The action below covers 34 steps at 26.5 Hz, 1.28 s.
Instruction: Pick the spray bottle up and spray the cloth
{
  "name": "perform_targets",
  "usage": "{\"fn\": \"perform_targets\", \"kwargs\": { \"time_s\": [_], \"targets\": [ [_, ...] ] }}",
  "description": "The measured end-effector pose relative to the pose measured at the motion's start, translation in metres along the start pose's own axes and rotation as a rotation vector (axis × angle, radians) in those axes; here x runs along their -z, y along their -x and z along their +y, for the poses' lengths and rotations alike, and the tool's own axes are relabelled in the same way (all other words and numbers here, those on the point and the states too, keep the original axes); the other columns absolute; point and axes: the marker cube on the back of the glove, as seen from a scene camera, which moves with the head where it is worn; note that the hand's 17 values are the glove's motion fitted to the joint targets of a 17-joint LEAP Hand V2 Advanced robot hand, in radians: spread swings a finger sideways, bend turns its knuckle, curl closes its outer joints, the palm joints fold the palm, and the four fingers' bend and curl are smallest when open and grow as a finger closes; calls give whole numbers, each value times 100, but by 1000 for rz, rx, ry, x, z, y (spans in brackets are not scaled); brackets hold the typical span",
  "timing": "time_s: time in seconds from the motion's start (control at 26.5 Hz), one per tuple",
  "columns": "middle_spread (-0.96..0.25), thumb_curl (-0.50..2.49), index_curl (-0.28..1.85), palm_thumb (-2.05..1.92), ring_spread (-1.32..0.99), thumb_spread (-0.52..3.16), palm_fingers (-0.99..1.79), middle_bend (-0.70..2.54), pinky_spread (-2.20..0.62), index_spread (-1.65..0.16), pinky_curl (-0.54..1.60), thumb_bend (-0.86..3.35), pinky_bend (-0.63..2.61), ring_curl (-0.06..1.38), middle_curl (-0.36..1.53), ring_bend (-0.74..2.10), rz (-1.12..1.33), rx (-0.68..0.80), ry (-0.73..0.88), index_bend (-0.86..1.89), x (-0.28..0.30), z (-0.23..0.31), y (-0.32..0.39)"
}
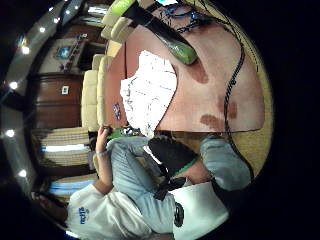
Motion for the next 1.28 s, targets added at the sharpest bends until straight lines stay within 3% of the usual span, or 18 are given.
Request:
{"fn": "perform_targets", "kwargs": {
  "time_s": [0.3,0.76,1.28],
  "targets": [
    [-10,25,14,45,-4,88,16,29,22,-43,27,-1,50,21,26,37,-141,-20,-26,12,-5,-35,12],
    [-13,28,15,45,-6,86,19,32,22,-43,29,-3,48,23,30,40,-590,-54,-19,12,-28,-99,20],
    [-16,31,16,50,-9,85,11,31,18,-41,31,-3,47,26,32,42,-802,-42,104,10,-68,-162,37]
  ]
}}
